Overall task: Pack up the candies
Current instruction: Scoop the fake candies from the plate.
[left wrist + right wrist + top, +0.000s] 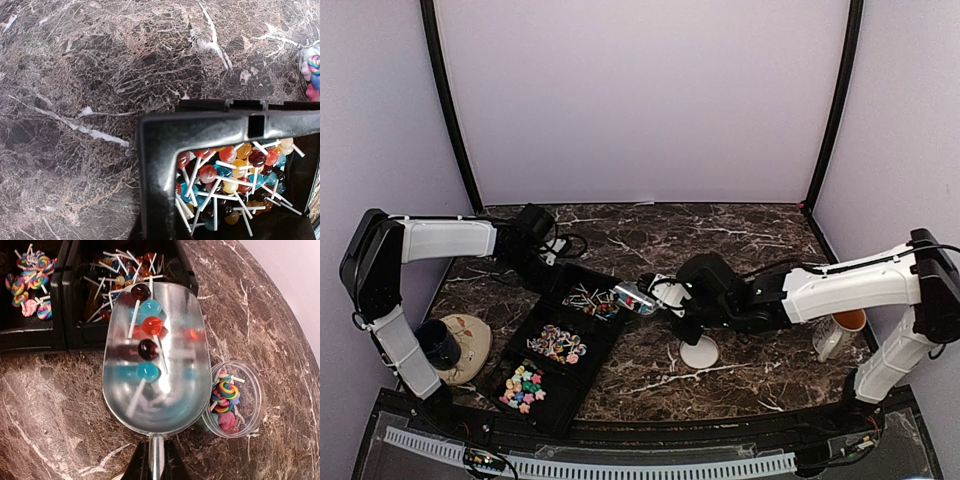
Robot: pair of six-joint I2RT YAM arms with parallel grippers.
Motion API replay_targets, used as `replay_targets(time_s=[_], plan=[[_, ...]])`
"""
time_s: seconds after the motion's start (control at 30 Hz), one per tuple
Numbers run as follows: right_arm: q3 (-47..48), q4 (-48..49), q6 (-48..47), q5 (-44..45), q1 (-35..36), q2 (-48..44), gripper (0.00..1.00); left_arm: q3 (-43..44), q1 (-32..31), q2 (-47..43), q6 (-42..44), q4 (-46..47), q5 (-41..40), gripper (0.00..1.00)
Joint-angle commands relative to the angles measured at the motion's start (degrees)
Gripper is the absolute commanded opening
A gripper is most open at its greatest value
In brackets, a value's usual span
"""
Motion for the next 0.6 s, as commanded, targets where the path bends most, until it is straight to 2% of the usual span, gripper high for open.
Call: replay_targets(time_s=[0.0, 0.17, 0.3, 0.57], plan=[[-2.30, 9.49, 1.00, -0.98, -0.85, -4.80, 0.00, 0.64, 0.16, -2.62, -0.71, 2.43, 3.39, 0.00], [-5.27, 13.32, 1.26, -0.18, -1.71, -8.44, 0.00, 0.66, 0.17, -2.63, -0.72, 2.30, 3.34, 0.00], [-6.92, 12.84, 1.47, 1.18, -2.59, -11.95, 0.00, 0.66, 0.14, -2.72, -0.69, 2.31, 3.34, 0.00], [-5.34, -1.91, 3.90, 6.67, -4.52, -15.23, 0.00, 0.74, 0.09, -2.92, -0.68, 2.30, 3.46, 0.00]])
